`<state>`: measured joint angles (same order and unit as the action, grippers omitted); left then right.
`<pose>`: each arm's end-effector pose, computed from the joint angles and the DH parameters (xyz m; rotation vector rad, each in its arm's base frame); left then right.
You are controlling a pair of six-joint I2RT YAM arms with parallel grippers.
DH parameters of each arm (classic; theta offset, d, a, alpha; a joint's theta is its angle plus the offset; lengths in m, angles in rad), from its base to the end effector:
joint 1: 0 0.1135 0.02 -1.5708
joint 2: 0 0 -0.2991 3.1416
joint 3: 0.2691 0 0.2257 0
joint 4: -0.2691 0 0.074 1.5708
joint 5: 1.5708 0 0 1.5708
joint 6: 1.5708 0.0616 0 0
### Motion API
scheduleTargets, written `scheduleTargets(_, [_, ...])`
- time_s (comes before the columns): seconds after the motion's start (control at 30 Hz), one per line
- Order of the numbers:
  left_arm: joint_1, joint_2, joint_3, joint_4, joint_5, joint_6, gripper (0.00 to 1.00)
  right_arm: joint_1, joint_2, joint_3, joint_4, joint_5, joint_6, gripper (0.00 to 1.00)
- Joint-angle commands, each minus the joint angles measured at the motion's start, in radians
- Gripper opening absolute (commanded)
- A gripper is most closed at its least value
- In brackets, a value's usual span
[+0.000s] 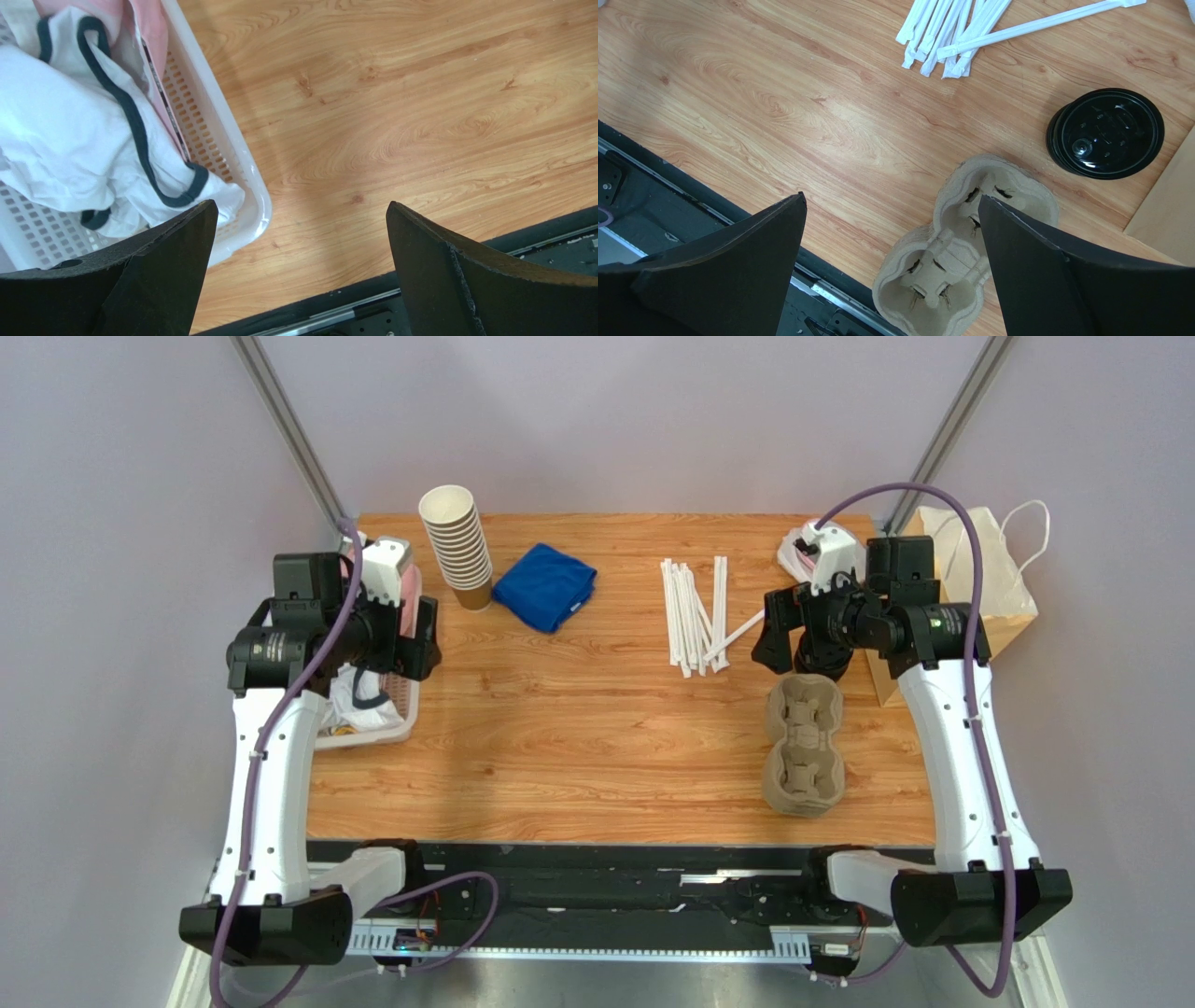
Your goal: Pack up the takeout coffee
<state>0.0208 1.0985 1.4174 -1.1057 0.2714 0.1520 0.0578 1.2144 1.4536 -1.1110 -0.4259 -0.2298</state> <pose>0.1662 -0.0131 0.4106 0.2839 2.3159 -0.2338 0.1947 0.0368 0.4041 -0.5263 2.3267 0.4379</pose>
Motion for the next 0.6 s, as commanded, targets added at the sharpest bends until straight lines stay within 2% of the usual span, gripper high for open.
scheduleTargets(0.0, [-0.002, 0.078, 0.187, -0.042, 0.008, 0.092, 0.99, 0.004, -0.019, -0.001, 0.050, 0.041, -0.019, 1.00])
scheduleTargets(0.2, [-0.001, 0.237, 0.469, -0.060, -0.004, 0.138, 0.99, 0.002, -0.004, 0.027, 0.040, 0.076, -0.019, 1.00])
scheduleTargets(0.43, [-0.002, 0.521, 0.878, -0.059, -0.170, 0.015, 0.98, 0.002, -0.010, 0.005, 0.036, 0.124, -0.028, 1.00])
scheduleTargets(0.57, [-0.002, 0.627, 0.999, -0.020, -0.192, -0.054, 0.96, 0.001, -0.003, -0.024, 0.040, 0.163, -0.037, 1.00])
